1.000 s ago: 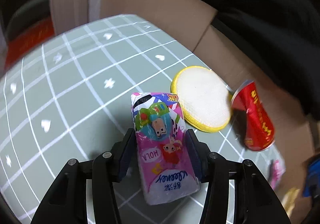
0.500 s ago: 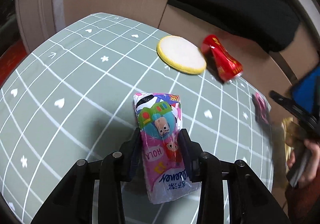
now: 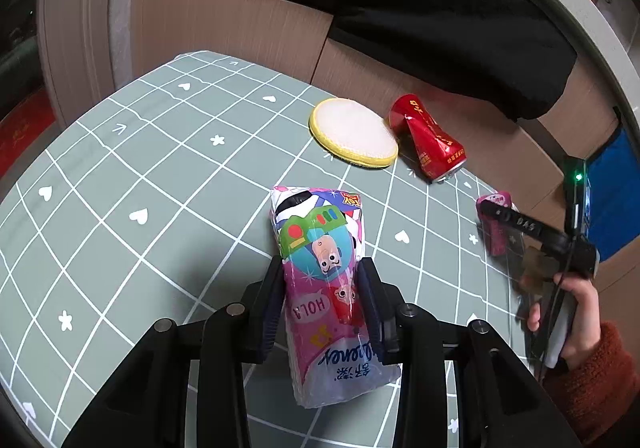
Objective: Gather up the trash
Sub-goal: 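Grasp the pink tissue pack with left gripper while right grasps the pink lollipop, then carry the tissue pack and lollipop over the bin and open both grippers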
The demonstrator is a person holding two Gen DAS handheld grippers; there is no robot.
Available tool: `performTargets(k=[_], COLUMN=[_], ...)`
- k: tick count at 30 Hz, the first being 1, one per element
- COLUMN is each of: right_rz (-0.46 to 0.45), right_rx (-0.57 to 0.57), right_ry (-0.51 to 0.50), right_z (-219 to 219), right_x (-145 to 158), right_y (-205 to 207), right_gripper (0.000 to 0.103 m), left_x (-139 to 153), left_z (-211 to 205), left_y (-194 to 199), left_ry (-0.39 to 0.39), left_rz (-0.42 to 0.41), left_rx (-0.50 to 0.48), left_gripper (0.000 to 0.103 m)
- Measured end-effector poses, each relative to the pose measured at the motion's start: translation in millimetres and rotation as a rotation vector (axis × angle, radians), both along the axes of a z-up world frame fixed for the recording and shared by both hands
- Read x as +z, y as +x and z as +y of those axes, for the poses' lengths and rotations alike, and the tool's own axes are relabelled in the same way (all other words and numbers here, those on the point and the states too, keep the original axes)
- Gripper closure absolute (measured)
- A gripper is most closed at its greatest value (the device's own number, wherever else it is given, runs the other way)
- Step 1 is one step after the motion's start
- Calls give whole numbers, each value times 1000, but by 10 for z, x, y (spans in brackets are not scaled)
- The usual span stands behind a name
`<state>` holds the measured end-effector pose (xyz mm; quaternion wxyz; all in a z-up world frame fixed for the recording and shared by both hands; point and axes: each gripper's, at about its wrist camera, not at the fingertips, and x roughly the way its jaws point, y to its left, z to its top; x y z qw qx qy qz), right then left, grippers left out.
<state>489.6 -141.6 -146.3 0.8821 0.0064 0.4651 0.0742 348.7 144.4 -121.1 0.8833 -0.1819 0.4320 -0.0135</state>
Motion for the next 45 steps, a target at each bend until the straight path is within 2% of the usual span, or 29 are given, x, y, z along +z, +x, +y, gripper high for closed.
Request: performTargets(k=[2, 4, 6, 8, 11, 15, 21, 28, 38, 45], right_rz=[-1, -5, -29, -75, -143, -186, -305, -433, -540, -573], right_rx=[33, 64, 70, 84, 144, 194, 251, 284, 215, 110], right_ry=[-60, -51, -7, 6, 7, 30, 57, 52, 25, 3], right_z=[101, 129, 93, 65, 76, 101, 63, -76, -623, -1197], right_x=[-7, 9, 78, 211, 483, 799, 1397, 1911, 2268, 2360], right_y=[-19, -75, -157, -272, -490, -722, -1135, -1491, -1898, -2141], right_gripper=[54, 60, 85, 89, 90, 90, 90, 90, 90, 90], left_x=[-21, -22, 9, 68, 215, 494, 1092, 1648, 2023, 2102], left_z=[-6, -19, -49, -86, -165, -326, -662, -1083, -1802, -2453], left_y=[1, -5, -25, -48, -91, -156, -281, -435, -634, -677], left_ry=[1, 2, 10, 22, 48, 76, 162, 237, 251, 230], left_rz=[7, 9, -2, -20, -62, -129, -271, -405, -501, -527], left_rx=[2, 1, -8, -12, -20, -36, -72, -109, -215, -336], left_gripper=[66, 66, 67, 67, 68, 69, 69, 69, 69, 69])
